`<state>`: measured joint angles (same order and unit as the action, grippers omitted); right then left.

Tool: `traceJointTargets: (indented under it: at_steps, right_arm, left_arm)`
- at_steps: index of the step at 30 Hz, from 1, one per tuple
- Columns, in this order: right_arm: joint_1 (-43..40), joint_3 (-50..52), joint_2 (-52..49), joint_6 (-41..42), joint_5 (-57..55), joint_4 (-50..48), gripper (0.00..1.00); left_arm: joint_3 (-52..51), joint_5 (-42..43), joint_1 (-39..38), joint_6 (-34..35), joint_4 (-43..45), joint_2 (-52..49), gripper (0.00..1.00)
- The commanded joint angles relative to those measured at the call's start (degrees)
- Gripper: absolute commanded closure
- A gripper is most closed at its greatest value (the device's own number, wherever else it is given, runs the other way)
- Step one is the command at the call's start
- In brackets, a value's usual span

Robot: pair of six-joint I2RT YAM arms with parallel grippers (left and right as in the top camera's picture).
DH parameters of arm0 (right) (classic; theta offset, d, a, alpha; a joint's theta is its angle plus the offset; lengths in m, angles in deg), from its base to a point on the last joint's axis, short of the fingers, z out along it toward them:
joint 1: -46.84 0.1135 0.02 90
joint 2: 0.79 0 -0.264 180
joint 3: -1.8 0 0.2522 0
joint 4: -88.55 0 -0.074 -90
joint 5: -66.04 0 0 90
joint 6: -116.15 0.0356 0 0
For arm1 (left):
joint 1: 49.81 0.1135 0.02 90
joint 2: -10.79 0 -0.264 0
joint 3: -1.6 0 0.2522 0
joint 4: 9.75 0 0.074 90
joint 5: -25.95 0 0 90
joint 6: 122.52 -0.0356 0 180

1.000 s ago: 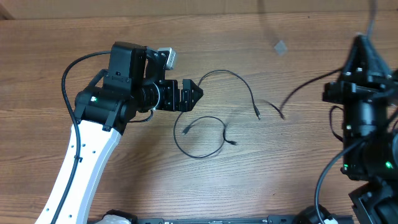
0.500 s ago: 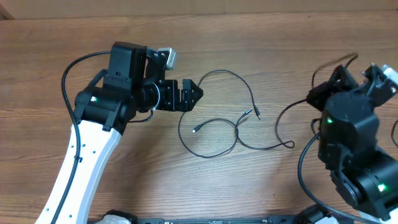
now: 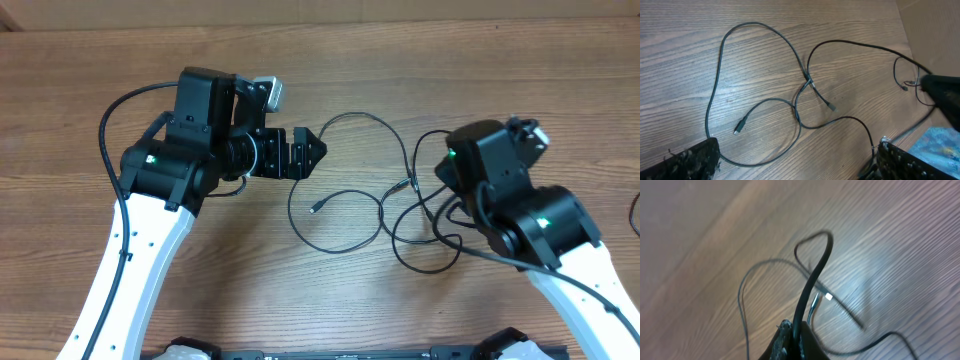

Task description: Untangle cables

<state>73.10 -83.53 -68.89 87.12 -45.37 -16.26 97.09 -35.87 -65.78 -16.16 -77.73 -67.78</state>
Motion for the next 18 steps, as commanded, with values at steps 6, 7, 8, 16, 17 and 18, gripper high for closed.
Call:
traceJointTargets:
  at_steps: [6,7,8,16,17,18]
  right_arm:
    - [-0.1,0.2,-1.1,1.0,6.3,-2.1,0.96]
    - [-0.1,0.2,-1.1,1.0,6.3,-2.1,0.96]
    - [-0.1,0.2,-1.1,1.0,6.3,-2.1,0.96]
    - [-0.1,0.3,-1.2,1.0,6.1,-1.1,0.96]
    - [-0.1,0.4,-1.2,0.9,6.1,-1.0,0.96]
    - [-0.1,0.5,-1.2,0.9,6.1,-1.1,0.96]
  left_arm:
    - [0.9,-0.3,0.2,-0.5,0.2,-0.2,0.00]
    - [0.9,-0.3,0.2,-0.5,0.2,-0.2,0.01]
    - [0.9,-0.3,0.2,-0.5,0.2,-0.2,0.00]
    - [0.9,-0.3,0.2,-0.5,0.2,-0.2,0.00]
    - [0.9,-0.3,0.2,-0.5,0.2,-0.2,0.00]
    - [0.9,-0.3,0.2,-0.5,0.2,-0.2,0.01]
